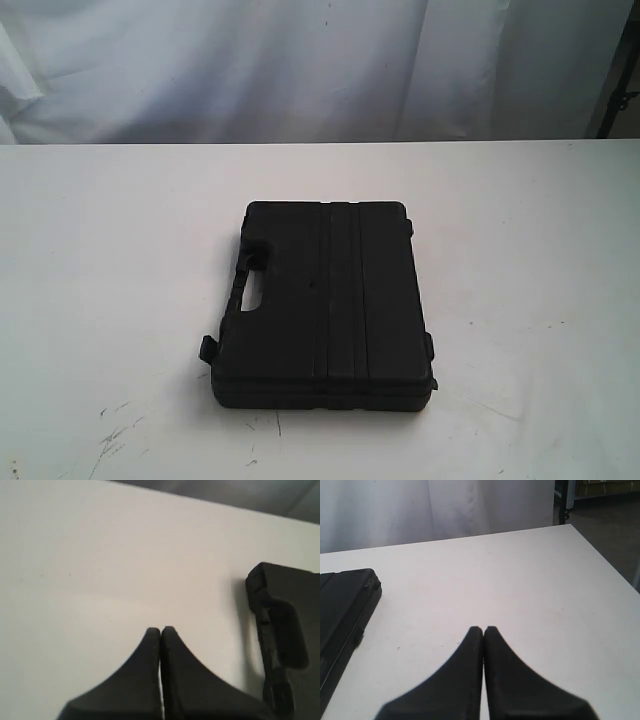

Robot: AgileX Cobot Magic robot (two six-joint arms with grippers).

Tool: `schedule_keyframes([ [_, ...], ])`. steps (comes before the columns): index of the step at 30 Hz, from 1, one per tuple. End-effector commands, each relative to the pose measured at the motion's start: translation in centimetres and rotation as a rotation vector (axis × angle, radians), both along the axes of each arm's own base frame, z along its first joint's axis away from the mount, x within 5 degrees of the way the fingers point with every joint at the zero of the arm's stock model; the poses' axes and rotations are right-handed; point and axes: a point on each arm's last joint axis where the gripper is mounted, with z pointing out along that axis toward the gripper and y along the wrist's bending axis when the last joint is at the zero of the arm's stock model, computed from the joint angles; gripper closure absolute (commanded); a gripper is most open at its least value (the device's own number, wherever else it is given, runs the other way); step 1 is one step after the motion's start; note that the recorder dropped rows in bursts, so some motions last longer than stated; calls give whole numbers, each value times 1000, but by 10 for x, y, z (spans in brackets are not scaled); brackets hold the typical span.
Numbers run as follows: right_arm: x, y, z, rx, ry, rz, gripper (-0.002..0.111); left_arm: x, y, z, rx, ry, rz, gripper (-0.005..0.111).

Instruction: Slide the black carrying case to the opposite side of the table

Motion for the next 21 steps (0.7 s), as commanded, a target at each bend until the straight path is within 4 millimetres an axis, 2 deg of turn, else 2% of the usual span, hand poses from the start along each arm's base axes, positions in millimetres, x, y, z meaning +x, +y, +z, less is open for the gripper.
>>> schedule_keyframes([
  [1,0,0,-1,-3,0,-2,108,14,-1,-6,5,25,-5,107],
  [7,0,0,-1,-3,0,-2,108,18,-4,-2,-108,-30,34,107],
  [11,0,0,-1,-3,0,-2,108,22,-5,0,-83,-50,4,107],
  [16,0,0,-1,-3,0,-2,108,40,-9,15,-54,10,-39,107],
  [21,0,0,-1,-1,0,-2,108,65,-26,34,-21,42,-144,107],
])
